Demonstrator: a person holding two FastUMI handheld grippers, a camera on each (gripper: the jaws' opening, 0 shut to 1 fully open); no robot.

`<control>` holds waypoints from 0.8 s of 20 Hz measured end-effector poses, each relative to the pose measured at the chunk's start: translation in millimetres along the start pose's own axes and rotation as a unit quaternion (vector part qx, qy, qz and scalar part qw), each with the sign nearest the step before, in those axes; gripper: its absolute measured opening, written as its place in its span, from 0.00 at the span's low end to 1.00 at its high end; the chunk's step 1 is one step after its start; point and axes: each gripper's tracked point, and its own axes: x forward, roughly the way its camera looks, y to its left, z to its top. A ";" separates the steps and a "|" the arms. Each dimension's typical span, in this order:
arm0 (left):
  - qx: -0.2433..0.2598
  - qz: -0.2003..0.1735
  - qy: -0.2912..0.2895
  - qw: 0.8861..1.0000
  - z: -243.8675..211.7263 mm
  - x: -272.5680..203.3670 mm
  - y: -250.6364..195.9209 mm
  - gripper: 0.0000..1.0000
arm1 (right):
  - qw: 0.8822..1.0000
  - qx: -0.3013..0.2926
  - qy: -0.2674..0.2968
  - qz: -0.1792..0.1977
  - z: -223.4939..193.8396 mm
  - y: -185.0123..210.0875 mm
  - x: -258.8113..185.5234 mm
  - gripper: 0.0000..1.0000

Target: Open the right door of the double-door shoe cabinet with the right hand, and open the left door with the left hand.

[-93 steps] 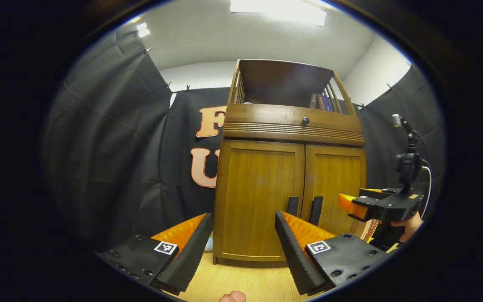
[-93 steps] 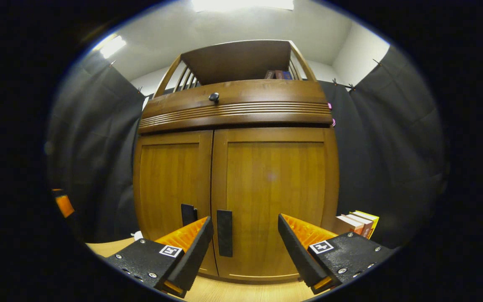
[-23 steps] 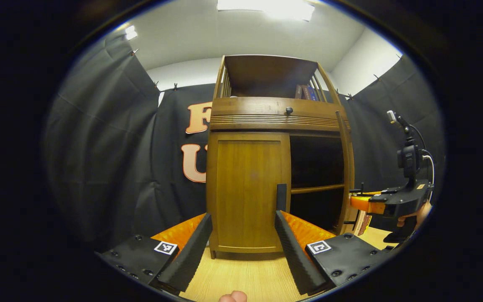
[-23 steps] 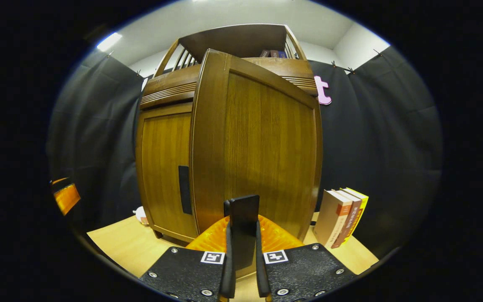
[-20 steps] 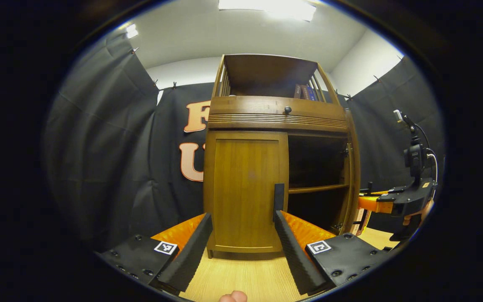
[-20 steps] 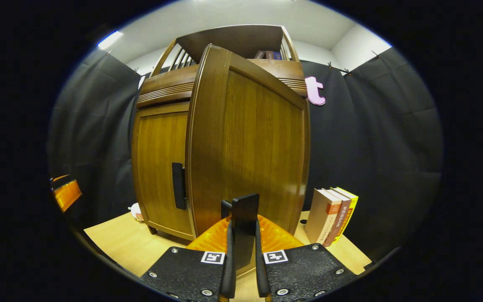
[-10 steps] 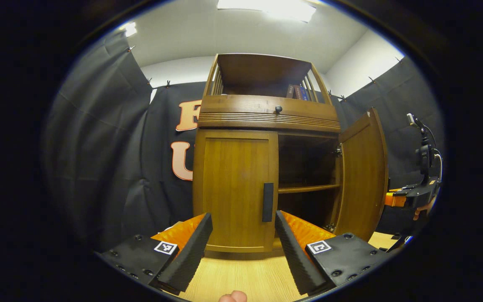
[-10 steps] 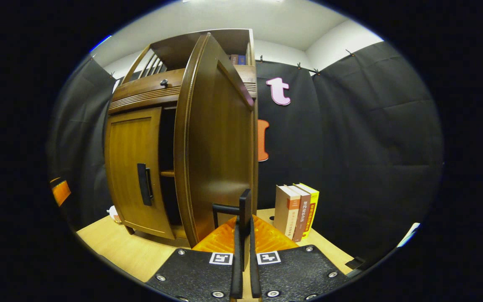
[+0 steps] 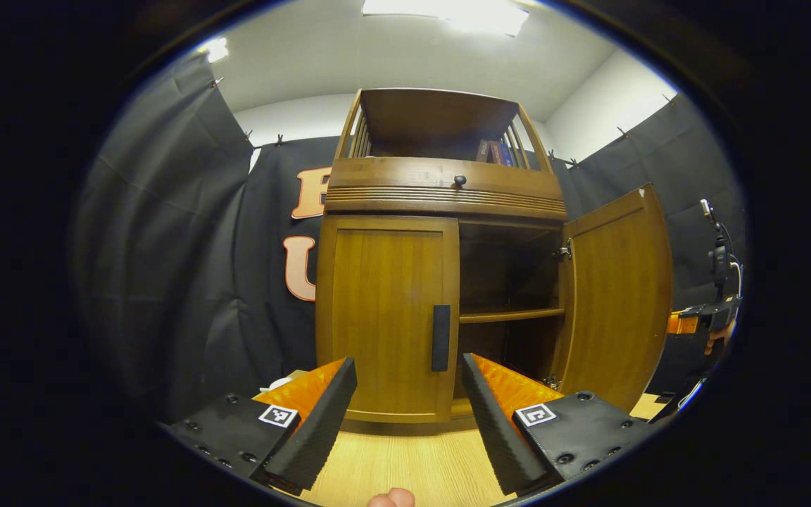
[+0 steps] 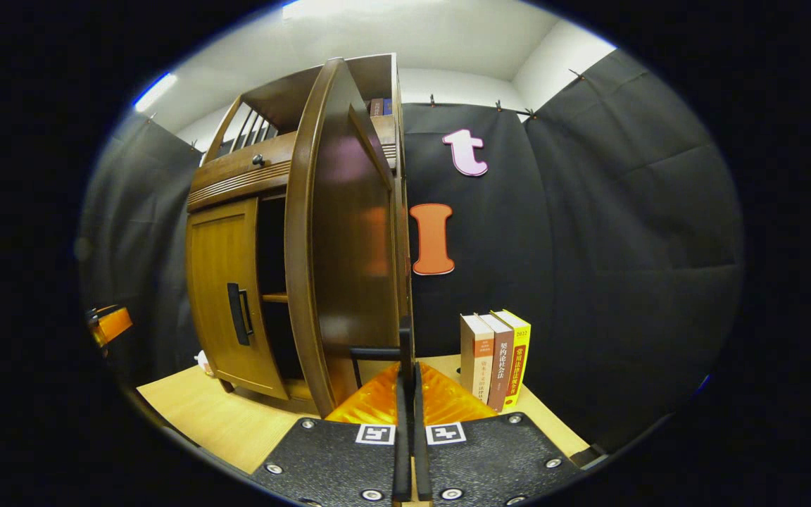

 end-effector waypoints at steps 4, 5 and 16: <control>-0.002 0.017 0.001 1.000 -1.7 5.2 0.1 0.96 | 0.999 0.005 0.001 0.035 0.6 -18.9 3.2 0.02; -0.002 0.021 0.001 1.000 -1.6 6.6 -0.1 0.97 | 0.999 0.005 0.001 0.042 0.2 -21.9 3.5 0.02; -0.015 0.047 0.012 0.999 -17.8 51.6 -34.1 0.96 | 0.996 0.001 0.020 0.086 -5.4 -41.7 1.5 0.24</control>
